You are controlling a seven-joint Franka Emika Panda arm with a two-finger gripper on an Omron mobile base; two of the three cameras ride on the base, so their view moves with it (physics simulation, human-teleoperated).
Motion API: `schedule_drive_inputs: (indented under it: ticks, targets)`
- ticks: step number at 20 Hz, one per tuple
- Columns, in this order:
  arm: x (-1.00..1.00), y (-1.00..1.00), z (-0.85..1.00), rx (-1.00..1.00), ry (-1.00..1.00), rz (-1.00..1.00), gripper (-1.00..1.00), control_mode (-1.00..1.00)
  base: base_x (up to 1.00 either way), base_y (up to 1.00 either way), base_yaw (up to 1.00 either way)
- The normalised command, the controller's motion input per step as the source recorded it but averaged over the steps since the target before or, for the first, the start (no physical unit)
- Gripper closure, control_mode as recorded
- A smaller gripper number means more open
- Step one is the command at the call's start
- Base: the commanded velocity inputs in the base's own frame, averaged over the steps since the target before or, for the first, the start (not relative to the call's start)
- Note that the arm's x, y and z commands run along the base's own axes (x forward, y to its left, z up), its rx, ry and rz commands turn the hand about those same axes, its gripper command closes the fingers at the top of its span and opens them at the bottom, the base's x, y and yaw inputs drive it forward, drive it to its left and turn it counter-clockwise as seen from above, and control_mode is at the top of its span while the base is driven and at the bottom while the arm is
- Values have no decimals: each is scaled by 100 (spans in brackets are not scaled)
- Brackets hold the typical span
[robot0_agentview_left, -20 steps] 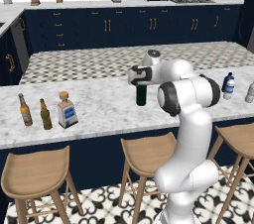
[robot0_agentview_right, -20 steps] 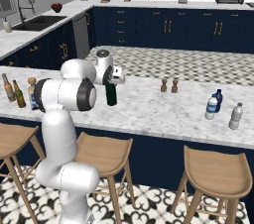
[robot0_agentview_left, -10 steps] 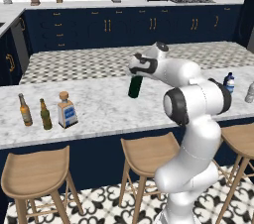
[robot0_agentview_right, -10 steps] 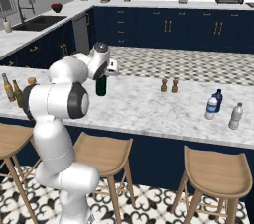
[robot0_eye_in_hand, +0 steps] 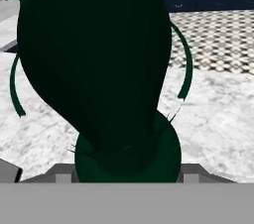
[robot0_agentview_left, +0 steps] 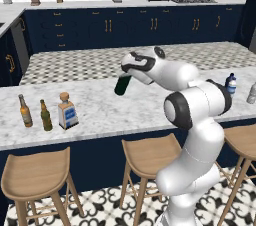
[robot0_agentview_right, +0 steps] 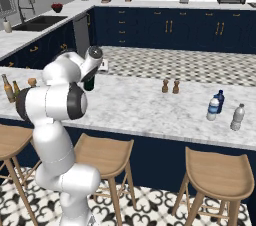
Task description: Move the plastic bottles in the middle to the plastics group, and the glass bottles in the middle to the glass group.
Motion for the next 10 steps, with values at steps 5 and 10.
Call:
schedule_drive_inputs:
  ticks: [5,10]
  targets:
    - [0,57,0,0,-2,9,100,-100,0,0,0]
    - [28,64,0,-5,0,8,100,-100,0,0,0]
